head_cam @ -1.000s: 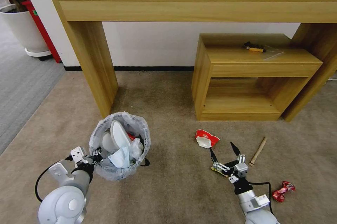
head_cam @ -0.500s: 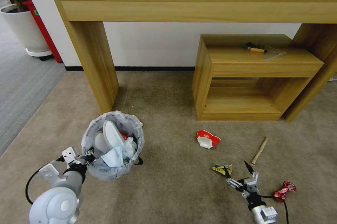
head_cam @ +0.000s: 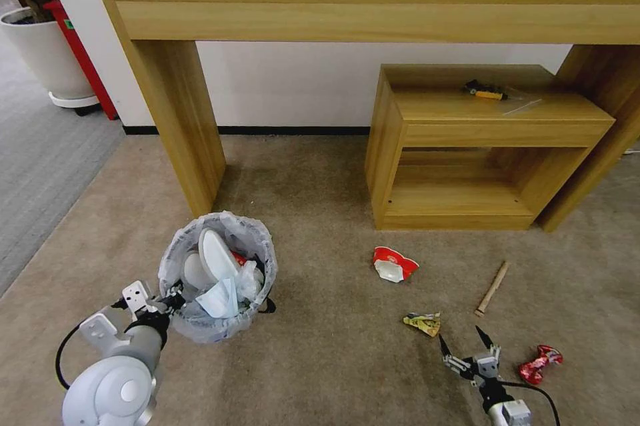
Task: Pick up the trash bin and place the garbage on the floor into it.
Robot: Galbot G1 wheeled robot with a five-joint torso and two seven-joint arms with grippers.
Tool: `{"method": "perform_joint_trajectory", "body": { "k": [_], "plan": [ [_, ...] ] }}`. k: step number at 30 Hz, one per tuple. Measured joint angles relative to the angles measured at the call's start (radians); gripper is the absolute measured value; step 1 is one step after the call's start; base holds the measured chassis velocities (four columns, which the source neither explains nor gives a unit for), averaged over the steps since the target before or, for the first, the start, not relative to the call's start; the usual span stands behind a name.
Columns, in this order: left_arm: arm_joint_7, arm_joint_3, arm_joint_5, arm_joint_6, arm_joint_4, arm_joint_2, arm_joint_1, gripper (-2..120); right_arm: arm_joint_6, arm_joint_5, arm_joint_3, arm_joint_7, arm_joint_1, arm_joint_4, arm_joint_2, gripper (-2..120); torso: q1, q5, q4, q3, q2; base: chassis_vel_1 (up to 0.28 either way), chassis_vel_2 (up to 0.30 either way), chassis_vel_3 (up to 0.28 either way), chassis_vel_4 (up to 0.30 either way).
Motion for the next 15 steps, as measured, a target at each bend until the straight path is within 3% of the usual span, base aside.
{"method": "perform_joint_trajectory", "body": {
  "k": [15],
  "plan": [
    [-0.003,0.005,-0.005,-0.001,-0.01,0.003,-0.006,0,-0.027,0.065,-0.086,-0.064,0.156,-0.155,0.057,100,0.0,-0.0001,0.0,0.0,0.0,0.0,0.0,0.0,0.0]
  ]
}}
